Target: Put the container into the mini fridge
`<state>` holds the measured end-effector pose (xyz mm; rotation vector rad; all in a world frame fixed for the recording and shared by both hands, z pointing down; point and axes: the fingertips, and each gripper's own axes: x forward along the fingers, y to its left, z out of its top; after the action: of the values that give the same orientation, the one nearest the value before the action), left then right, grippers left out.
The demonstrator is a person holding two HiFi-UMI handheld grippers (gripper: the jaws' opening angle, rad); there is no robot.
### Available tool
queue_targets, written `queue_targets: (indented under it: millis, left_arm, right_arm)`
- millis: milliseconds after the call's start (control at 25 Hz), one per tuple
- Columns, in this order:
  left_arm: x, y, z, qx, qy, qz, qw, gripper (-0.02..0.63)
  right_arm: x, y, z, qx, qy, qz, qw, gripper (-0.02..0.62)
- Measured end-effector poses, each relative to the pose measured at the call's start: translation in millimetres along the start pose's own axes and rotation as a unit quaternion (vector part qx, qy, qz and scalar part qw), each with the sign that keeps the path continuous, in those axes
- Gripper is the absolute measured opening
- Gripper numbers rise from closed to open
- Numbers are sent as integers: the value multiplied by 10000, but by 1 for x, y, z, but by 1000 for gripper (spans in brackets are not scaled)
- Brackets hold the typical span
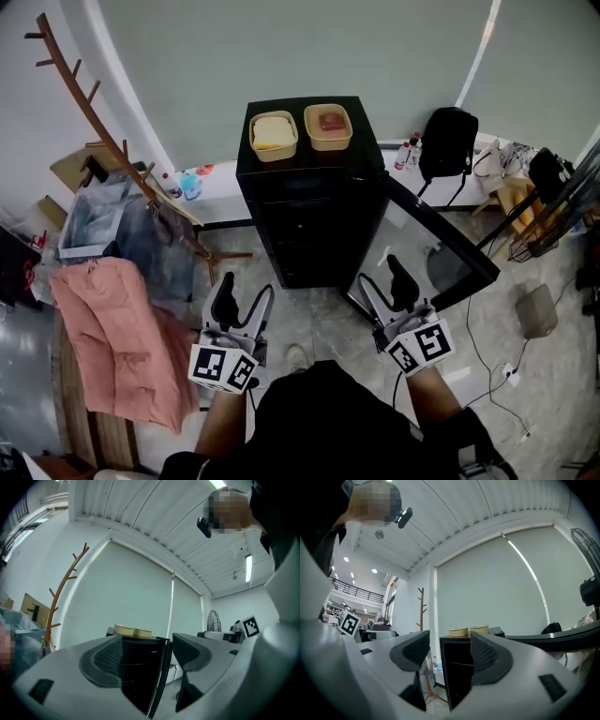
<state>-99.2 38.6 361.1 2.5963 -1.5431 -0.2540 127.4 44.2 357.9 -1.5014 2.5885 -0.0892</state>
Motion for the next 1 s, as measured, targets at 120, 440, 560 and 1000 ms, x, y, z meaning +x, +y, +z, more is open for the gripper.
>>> queue_targets:
  millis: [120, 440, 560, 1000]
  left_arm:
    - [11, 19, 1, -65, -42, -31, 10000, 345]
    - [38, 63, -6, -366, 92, -306, 9988, 345]
    - [52, 73, -5, -299, 138, -451, 9984, 348]
    - [116, 96, -9, 225, 519, -843, 9948, 353]
  right_arm:
    - [22, 1, -3, -25, 98, -11, 9999, 281]
    - [60, -5, -5, -340, 285, -334, 9985, 281]
    - [74, -7, -6, -400, 302, -435, 9978, 281]
    - [115, -10, -22, -170, 525, -88, 9984, 280]
